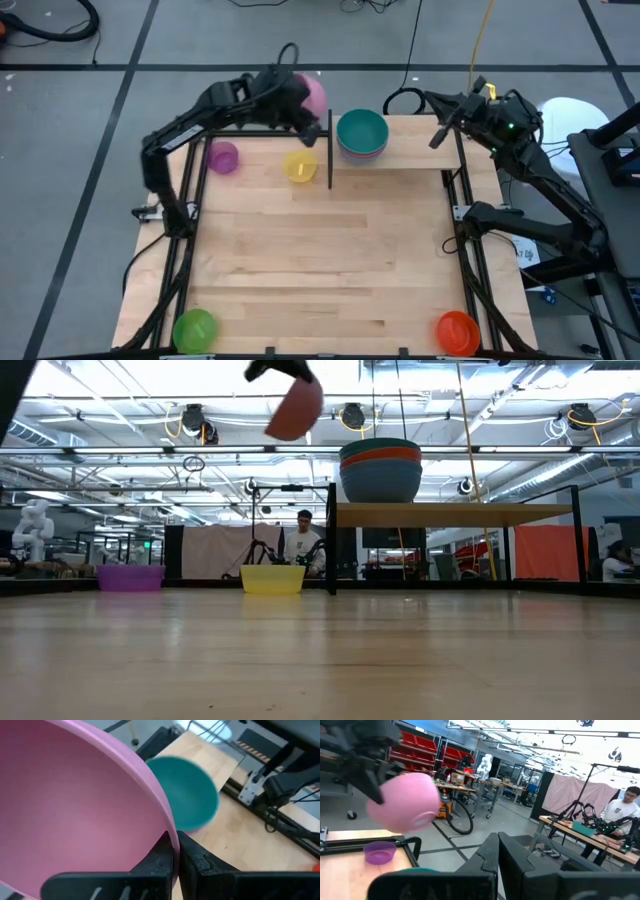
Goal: Place and stack bowls onto a shelf
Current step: Stack the pink bowl on the shelf
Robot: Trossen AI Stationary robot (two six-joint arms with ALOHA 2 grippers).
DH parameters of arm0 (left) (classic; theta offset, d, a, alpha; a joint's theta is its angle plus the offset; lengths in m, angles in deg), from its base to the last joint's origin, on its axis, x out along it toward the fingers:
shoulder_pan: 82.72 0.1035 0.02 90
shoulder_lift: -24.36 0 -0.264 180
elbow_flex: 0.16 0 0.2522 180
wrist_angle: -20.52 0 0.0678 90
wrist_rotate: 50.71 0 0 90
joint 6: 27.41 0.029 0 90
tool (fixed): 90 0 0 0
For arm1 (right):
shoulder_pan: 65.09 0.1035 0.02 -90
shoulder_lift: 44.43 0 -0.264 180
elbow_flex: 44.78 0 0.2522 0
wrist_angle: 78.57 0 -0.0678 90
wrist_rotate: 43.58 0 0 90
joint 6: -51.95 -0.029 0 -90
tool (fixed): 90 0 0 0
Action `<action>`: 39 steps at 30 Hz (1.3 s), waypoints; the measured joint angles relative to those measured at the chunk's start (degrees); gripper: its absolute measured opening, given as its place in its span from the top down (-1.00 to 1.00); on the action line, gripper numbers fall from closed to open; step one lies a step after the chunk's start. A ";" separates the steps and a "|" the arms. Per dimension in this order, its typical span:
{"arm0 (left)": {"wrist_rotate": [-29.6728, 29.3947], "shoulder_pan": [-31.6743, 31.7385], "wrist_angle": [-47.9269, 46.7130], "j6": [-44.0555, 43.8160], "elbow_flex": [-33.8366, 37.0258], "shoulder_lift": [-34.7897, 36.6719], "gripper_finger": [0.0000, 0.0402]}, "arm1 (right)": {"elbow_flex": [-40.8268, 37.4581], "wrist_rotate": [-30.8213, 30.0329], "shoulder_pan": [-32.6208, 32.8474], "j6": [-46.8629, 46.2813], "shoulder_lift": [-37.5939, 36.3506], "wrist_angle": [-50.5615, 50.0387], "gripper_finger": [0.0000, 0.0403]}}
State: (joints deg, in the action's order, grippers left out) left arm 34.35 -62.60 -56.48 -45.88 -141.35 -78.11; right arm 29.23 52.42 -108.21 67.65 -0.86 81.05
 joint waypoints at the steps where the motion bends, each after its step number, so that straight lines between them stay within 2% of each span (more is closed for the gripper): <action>1: 0.69 0.24 -0.15 1.15 -2.26 -1.69 0.96 | 0.00 0.00 0.00 -0.02 -0.30 -0.23 1.00; 4: 2.73 0.48 -0.16 4.02 -7.68 -6.18 0.96 | 0.00 0.00 -0.01 -0.02 -0.96 -1.52 1.00; 10: 8.16 1.12 2.32 4.94 -6.72 -8.31 0.96 | 0.00 -0.22 -0.02 -0.04 -0.69 -3.74 1.00; 22: 9.01 0.35 3.37 10.55 -6.70 -9.08 0.96 | 0.00 -0.42 -0.02 -0.04 0.29 -5.92 1.00; 30: 9.51 -0.29 3.31 14.20 -6.68 -12.72 0.96 | 0.00 -0.42 -0.02 -0.07 0.34 -5.77 1.00; 39: 13.98 -0.81 3.16 15.52 -6.64 -14.96 0.96 | 0.00 -0.42 -0.04 -0.28 0.33 -6.12 1.00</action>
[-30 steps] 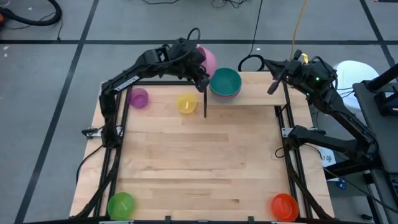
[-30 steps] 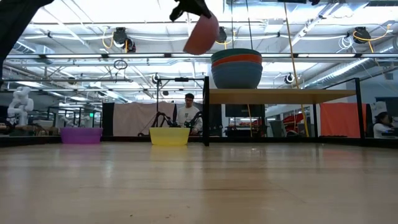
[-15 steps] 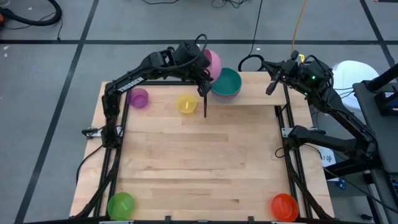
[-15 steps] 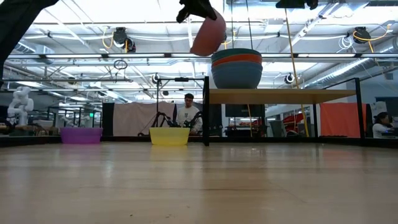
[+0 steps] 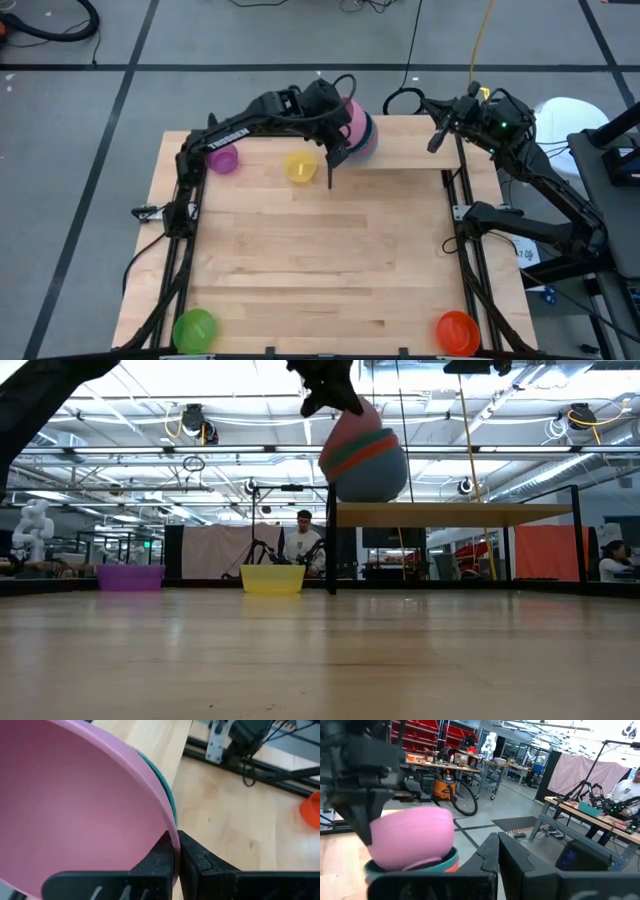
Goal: Place and stack bowls onto a shelf
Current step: Stack the pink bowl on the shelf, then put the small orange bowl on the shelf
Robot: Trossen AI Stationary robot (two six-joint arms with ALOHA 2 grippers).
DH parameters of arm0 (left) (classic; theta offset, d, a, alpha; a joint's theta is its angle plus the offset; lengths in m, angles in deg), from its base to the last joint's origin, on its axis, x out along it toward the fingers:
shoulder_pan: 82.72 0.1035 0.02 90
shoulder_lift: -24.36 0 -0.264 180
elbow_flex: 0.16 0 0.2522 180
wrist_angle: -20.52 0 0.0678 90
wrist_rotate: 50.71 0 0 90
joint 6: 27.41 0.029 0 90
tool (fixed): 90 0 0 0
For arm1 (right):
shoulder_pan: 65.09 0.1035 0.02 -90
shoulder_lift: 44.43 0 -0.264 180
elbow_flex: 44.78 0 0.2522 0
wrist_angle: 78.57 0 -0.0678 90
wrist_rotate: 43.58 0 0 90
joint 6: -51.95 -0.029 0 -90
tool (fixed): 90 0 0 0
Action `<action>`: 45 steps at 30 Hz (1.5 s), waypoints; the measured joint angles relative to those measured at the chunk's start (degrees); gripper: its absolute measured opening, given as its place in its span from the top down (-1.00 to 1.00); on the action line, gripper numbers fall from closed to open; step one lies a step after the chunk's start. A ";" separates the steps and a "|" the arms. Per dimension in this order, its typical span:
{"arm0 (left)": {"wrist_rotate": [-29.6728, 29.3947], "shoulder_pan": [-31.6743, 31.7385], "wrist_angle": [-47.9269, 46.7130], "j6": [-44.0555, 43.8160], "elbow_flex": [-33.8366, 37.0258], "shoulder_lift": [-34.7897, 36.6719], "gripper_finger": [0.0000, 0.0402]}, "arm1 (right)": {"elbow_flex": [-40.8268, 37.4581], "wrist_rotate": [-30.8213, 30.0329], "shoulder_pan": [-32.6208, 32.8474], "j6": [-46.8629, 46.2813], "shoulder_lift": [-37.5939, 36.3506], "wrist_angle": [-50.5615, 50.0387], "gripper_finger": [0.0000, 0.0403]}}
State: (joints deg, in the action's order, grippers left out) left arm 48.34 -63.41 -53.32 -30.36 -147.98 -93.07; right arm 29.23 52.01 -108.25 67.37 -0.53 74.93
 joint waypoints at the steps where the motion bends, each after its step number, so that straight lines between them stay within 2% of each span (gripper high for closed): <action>1: 0.01 -0.18 0.51 0.08 -0.08 -0.02 0.94 | 0.00 -0.02 0.00 0.00 0.00 -0.02 1.00; 10: -0.10 -0.32 1.53 -1.22 -0.06 0.00 0.66 | 0.00 0.02 0.00 0.22 0.00 -2.04 1.00; 18: -0.10 -0.21 7.48 -2.00 -0.06 0.06 0.63 | 0.00 0.18 0.00 0.42 0.00 -2.76 1.00; 23: -0.14 -0.21 7.78 -1.65 -0.06 1.33 0.62 | 0.00 0.64 0.00 0.44 0.00 -2.55 1.00; 26: -0.58 -0.21 7.57 -0.78 -0.04 2.26 0.62 | 0.00 5.29 0.00 0.70 0.41 -2.50 1.00; 29: -3.34 0.04 6.61 -0.35 -0.04 3.75 0.62 | 0.00 9.68 0.00 0.70 1.89 -1.80 1.00; 34: -10.47 0.50 5.28 -0.30 -0.04 6.44 0.62 | 0.00 11.77 0.00 0.70 6.91 -1.38 1.00; 38: -13.43 1.06 2.54 -1.03 -0.04 8.86 0.62 | -0.02 15.70 0.09 0.26 10.67 0.58 1.00; 41: -15.52 1.36 -0.03 -1.67 -0.05 10.56 0.62 | -0.02 16.13 0.11 0.26 11.86 0.88 1.00; 45: -18.20 1.38 -2.02 -1.74 -0.06 11.89 0.62 | -0.02 20.54 0.11 -0.58 12.80 0.84 1.00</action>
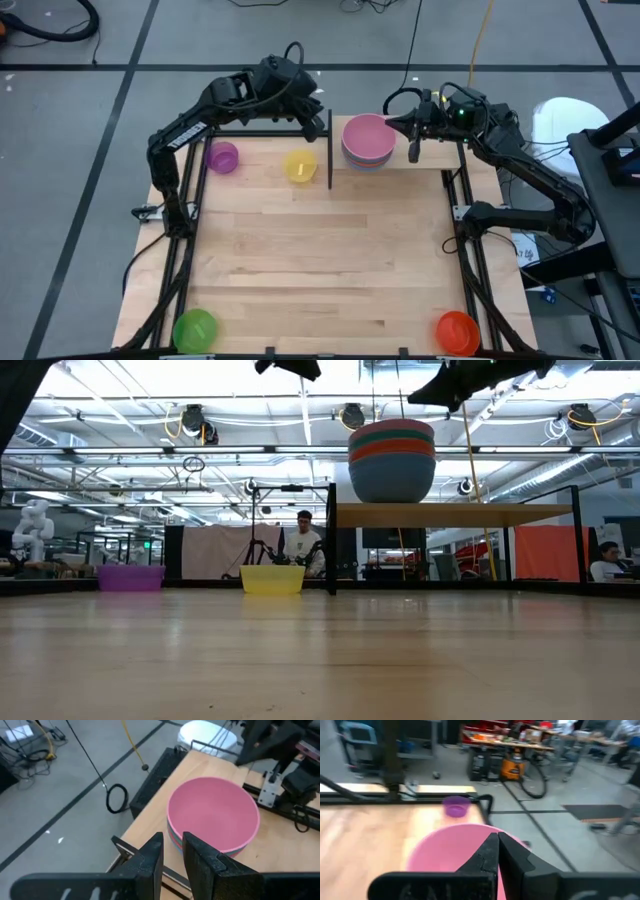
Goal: Place and stack bowls onto a shelf
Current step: Put the small orange bowl on the shelf
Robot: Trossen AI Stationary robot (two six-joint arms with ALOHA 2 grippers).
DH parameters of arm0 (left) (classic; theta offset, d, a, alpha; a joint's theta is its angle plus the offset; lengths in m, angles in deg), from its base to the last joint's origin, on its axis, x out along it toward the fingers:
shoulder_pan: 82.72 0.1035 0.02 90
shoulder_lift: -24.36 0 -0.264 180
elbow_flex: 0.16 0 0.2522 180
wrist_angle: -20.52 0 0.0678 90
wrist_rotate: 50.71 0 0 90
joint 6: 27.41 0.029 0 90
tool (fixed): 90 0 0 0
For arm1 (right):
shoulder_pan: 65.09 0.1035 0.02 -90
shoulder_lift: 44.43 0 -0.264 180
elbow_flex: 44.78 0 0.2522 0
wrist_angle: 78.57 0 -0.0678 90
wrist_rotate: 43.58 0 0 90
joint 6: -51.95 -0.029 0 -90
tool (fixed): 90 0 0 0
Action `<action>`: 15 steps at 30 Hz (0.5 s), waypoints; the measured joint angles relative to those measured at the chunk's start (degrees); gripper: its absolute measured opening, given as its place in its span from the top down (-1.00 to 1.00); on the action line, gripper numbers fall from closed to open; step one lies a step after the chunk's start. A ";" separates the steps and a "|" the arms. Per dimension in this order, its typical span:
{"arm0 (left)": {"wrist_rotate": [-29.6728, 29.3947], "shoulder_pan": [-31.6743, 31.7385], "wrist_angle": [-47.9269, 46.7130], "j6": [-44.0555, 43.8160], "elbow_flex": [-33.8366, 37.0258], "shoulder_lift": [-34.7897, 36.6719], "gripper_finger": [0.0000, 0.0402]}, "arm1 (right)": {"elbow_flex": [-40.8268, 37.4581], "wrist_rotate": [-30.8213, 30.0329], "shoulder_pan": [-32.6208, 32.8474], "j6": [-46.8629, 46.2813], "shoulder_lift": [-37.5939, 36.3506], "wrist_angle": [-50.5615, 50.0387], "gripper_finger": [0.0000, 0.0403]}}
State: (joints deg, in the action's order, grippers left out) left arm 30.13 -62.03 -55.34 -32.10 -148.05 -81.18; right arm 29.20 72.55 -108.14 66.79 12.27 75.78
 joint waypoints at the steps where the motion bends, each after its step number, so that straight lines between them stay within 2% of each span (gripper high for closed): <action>1: -0.25 -0.02 0.02 0.00 0.00 0.31 0.62 | 0.00 1.24 0.00 -0.65 0.05 -0.04 1.00; 6: -0.45 -0.01 -0.61 -0.02 0.00 0.94 0.62 | 0.00 3.36 0.04 -1.03 -0.75 -2.85 1.00; 10: -0.45 0.37 -2.22 0.57 0.00 0.83 0.62 | 0.00 11.94 0.02 5.71 -4.27 -9.70 1.00; 15: -0.47 1.17 -3.12 0.92 0.00 0.81 0.62 | -0.03 19.38 0.04 7.66 -7.28 -20.06 1.00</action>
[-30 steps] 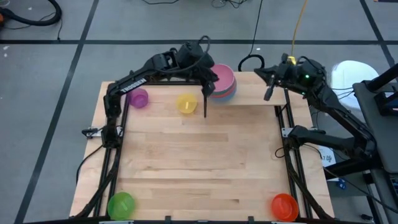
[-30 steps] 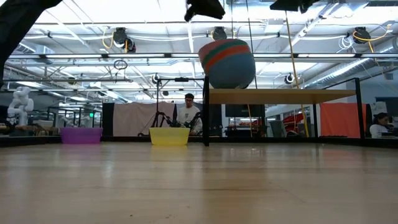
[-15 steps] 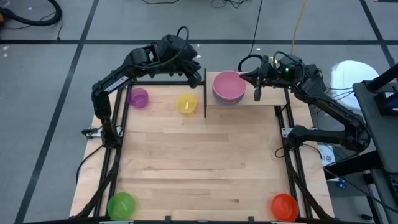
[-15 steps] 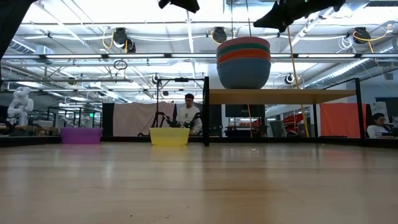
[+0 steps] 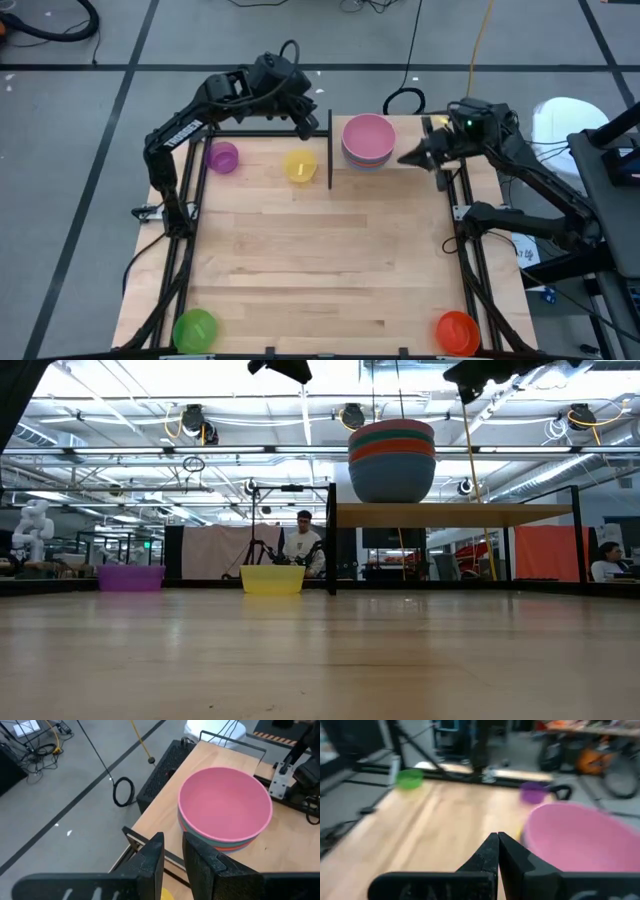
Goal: Place and stack bowls onto a shelf
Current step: Put the small orange bowl on the shelf
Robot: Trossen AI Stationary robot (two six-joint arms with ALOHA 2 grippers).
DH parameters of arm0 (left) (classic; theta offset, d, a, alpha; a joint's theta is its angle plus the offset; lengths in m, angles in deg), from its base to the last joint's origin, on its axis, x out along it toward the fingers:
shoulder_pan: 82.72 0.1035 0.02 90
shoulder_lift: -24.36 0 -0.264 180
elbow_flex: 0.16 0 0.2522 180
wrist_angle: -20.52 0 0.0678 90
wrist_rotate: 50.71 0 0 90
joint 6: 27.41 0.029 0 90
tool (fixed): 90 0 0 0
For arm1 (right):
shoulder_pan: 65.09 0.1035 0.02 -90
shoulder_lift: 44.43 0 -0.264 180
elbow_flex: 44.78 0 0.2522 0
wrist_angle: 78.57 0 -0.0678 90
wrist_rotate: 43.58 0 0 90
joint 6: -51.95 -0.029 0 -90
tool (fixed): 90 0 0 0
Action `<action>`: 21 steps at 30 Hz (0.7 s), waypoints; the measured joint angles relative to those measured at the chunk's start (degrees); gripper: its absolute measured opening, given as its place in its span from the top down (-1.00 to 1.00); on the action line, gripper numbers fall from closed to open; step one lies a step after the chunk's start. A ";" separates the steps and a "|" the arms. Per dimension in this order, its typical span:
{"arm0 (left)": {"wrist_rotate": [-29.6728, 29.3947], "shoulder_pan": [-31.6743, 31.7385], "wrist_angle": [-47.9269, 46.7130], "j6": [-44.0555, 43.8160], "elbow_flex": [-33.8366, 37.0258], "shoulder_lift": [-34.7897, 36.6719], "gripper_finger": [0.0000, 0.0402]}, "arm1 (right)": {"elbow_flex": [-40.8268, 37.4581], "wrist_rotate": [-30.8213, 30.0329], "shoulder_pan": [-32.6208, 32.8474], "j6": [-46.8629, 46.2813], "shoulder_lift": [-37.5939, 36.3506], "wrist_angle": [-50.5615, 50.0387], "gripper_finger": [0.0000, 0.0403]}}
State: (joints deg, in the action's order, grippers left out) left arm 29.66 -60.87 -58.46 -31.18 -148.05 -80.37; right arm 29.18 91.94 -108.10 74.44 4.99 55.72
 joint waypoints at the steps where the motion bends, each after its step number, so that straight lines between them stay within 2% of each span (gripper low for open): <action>1: 0.00 0.04 0.02 0.02 0.00 0.00 0.62 | -0.40 1.50 0.04 0.80 -0.07 -1.16 1.00; 3: 0.00 0.06 0.05 0.04 0.00 0.00 0.62 | -2.14 3.80 0.75 1.80 0.09 -2.14 1.00; 6: 0.00 0.04 0.04 0.34 0.00 0.00 0.62 | -5.79 3.69 1.79 2.09 1.09 -1.04 1.00; 10: 0.00 0.04 0.06 0.48 0.00 0.00 0.62 | -11.13 -0.49 2.21 0.91 1.75 5.13 1.00; 13: 0.00 0.05 0.05 0.33 0.00 0.00 0.62 | -14.23 -0.82 2.21 0.77 2.05 9.86 1.00; 21: 0.01 0.04 0.06 -0.42 0.00 0.00 0.62 | -17.12 -9.60 2.20 0.92 3.30 15.46 1.00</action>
State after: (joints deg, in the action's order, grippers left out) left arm 29.67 -60.83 -58.41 -31.60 -148.05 -80.37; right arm 12.06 82.34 -105.90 75.36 8.28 71.18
